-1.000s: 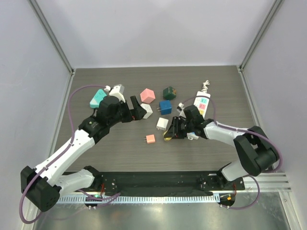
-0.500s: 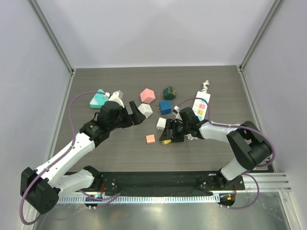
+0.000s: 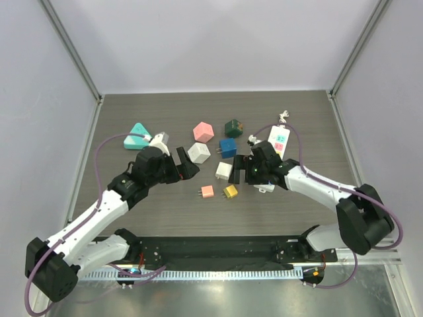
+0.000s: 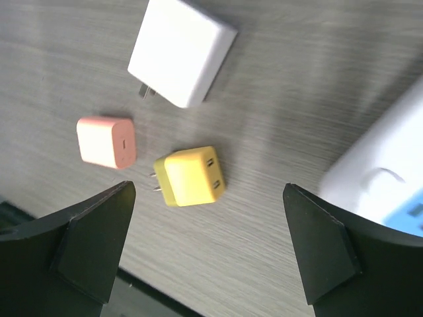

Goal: Pull the plug off the socket

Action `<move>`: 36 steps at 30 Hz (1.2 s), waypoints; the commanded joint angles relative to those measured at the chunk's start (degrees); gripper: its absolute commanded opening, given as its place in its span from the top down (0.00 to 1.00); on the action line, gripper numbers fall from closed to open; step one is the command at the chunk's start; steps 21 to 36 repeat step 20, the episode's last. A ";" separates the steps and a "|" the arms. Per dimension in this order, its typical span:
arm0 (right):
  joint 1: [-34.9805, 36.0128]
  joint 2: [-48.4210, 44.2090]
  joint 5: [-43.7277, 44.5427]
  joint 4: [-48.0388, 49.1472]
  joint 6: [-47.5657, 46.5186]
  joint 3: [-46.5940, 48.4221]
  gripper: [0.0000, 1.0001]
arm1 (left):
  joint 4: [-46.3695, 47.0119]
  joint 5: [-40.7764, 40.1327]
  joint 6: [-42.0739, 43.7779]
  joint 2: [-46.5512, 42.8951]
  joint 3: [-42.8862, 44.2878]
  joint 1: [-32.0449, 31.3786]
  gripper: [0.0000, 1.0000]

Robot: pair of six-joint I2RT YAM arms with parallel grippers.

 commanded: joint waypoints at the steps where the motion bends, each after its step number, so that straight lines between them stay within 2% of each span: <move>1: -0.01 -4.92 11.08 -4.45 -1.68 2.24 0.00 | 2.41 2.87 -1.60 -2.50 -1.91 0.27 0.00; 8: -0.01 -14.23 15.23 -3.85 3.94 -1.71 0.00 | 3.47 6.12 -3.27 -5.93 -7.36 0.27 0.00; 15: -0.10 -23.38 20.76 -4.02 10.35 -10.48 0.00 | 5.23 9.20 -5.82 -10.15 -14.57 0.27 0.01; 20: -0.01 -30.13 20.70 -2.36 13.44 -16.47 0.01 | 9.61 12.10 -7.67 -12.17 -19.49 0.27 0.00; 36: -0.01 -30.13 20.70 -2.36 13.44 -16.47 0.01 | 9.61 12.10 -7.67 -12.17 -19.49 0.27 0.00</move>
